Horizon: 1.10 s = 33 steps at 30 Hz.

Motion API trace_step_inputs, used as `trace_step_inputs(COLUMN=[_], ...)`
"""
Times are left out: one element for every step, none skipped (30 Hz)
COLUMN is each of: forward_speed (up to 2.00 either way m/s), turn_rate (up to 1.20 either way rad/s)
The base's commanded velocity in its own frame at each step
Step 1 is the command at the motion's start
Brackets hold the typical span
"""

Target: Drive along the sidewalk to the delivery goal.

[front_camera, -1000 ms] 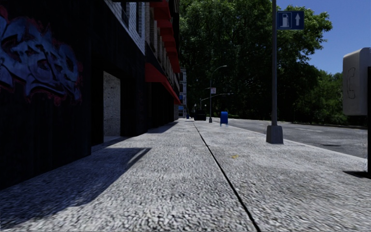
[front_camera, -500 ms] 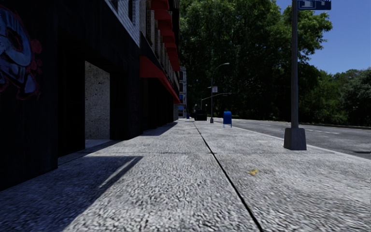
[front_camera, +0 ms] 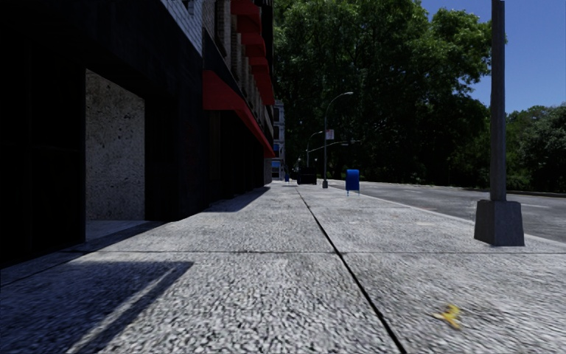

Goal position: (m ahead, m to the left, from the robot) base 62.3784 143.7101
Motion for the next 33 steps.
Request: trace_step_inputs(forward_speed=[2.0, 2.0, 2.0, 2.0, 2.0, 2.0, 2.0, 2.0, 2.0, 2.0, 2.0, 2.0, 2.0, 2.0, 2.0, 2.0, 2.0, 2.0, 2.0, 2.0, 2.0, 2.0, 2.0, 2.0, 2.0, 2.0, 2.0, 2.0, 2.0, 2.0, 2.0, 2.0, 2.0], turn_rate=[0.0, 0.0, 0.0, 0.0, 0.0, 0.0, 0.0, 0.0, 0.0, 0.0, 0.0, 0.0, 0.0, 0.0, 0.0, 0.0, 0.0, 0.0, 0.0, 0.0, 0.0, 0.0, 0.0, 0.0, 0.0, 0.0, 0.0, 0.0, 0.0, 0.0, 0.0, 0.0, 0.0])
